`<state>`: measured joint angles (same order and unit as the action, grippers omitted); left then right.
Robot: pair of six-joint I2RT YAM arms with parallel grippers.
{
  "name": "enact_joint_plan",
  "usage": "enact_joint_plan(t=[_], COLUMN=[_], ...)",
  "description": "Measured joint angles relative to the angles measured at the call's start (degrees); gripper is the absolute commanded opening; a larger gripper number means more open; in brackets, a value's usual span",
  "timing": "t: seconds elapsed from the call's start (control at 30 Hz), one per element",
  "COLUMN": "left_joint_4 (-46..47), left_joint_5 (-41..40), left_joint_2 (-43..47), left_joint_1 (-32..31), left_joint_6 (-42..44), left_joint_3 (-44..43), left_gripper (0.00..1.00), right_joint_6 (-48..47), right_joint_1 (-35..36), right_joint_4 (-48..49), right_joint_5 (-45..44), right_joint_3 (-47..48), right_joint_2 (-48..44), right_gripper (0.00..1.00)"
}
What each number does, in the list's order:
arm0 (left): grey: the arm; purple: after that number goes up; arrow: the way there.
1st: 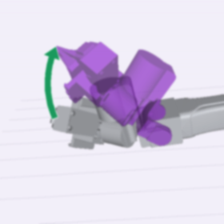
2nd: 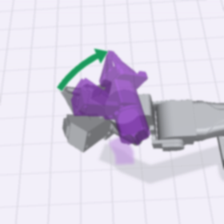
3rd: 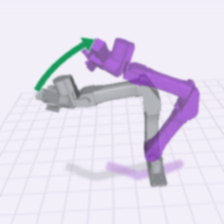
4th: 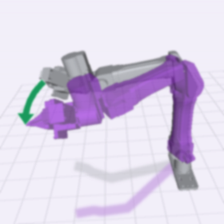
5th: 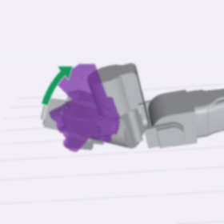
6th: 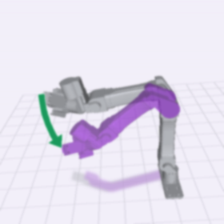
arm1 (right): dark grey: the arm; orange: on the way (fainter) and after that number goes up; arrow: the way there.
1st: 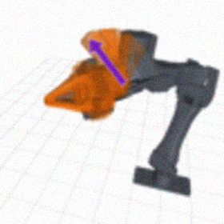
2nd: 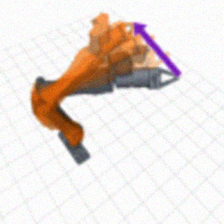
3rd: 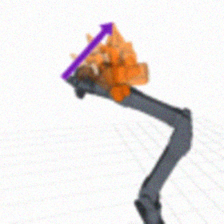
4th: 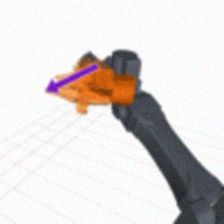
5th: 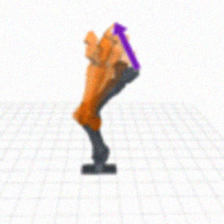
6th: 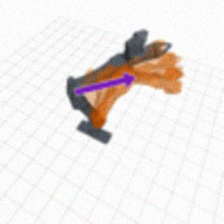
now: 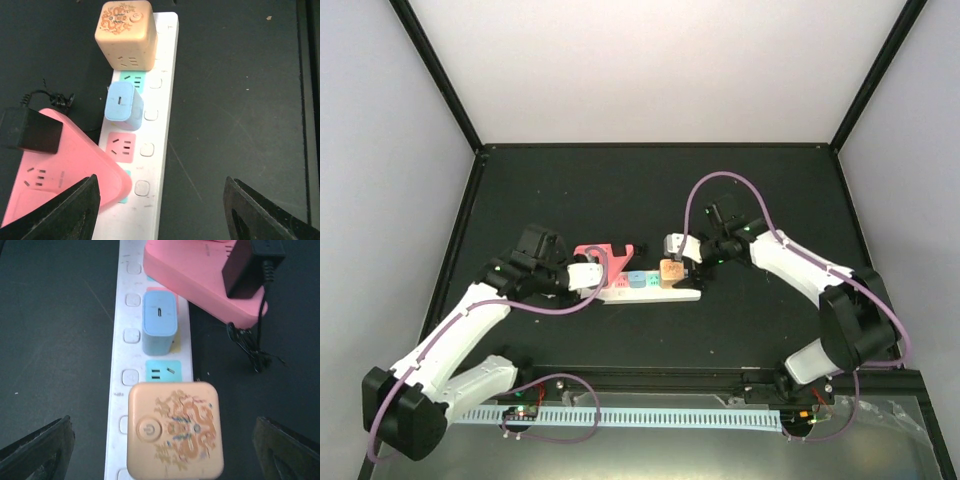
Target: Pull the plug off the socket
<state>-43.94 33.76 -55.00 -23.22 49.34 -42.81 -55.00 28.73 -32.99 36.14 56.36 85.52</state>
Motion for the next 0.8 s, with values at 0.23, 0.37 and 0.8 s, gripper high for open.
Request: enact_joint_plan(t=[0.23,0.37,0.8], left_joint_4=[3.56,3.45,5.77], left_joint_5=[-4.39,-6.88,-13.75], left_joint_2=[1.16,2.32,-2.80], left_joint_1=[-3.91,-5.90,-18.82], left_joint_6=[-0.57,-0.55,-1.20], left_joint_3=[2.14,4.22,5.66], left_gripper=[0.70,0.68,0.64], right_joint_6=[0.02,0.76,3.76], right_joint_1=[3.37,3.91,6.01], right_joint_4=[0.55,2.03,6.91], right_joint_5=[-0.94,-1.86,-7.76], right_joint_3=[0.96,0.55,-2.01], right_joint_2=[4.07,4.33,3.76], right_gripper=[0.94,0.86,0.91])
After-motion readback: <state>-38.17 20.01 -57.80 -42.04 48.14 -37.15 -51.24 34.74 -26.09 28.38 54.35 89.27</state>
